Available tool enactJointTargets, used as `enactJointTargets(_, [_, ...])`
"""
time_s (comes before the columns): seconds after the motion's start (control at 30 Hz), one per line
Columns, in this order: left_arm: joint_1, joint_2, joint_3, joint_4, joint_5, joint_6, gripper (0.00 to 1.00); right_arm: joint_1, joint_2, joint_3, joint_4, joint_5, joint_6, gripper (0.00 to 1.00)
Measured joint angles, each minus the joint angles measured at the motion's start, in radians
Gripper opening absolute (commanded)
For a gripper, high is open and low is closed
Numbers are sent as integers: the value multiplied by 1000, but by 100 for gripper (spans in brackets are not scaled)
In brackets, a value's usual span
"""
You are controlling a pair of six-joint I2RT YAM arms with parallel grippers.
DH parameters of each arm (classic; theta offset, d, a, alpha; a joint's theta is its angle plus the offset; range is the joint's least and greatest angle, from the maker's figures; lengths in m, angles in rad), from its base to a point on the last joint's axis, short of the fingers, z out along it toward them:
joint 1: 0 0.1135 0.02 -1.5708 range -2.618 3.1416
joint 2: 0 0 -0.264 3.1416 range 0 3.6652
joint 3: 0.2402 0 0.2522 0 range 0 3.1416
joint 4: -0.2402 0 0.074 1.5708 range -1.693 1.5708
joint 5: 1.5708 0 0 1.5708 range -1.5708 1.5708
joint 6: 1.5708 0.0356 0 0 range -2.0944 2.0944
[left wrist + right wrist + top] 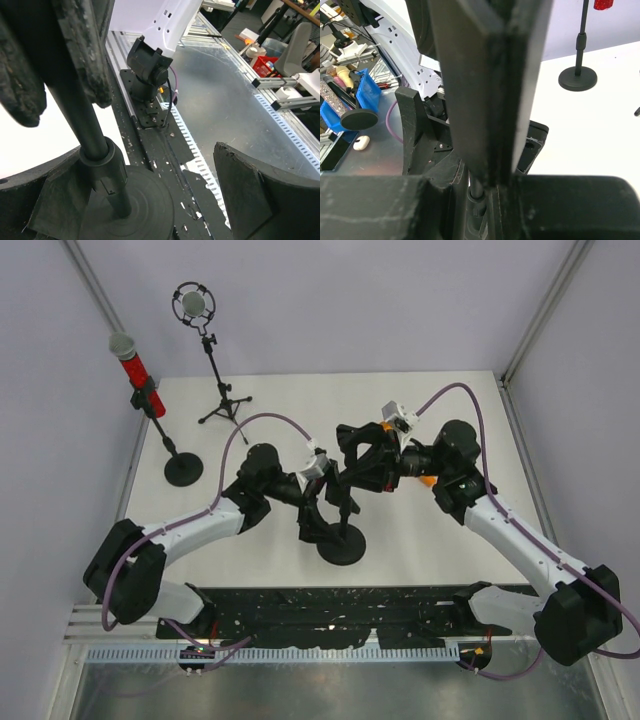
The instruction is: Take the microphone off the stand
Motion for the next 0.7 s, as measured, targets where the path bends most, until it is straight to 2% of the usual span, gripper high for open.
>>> enactJointTargets(0.2, [7,7,0,51,9,-65,98,-3,-7,3,-42,14,-45,5])
enactJointTargets(0.53, [85,-35,-3,77,-3,-93,98,-66,-62,7,-106,50,-115,6])
enactJointTargets(0.7, [120,-99,-13,180,47,-180,97,-119,-52,8,-169,116,-209,6])
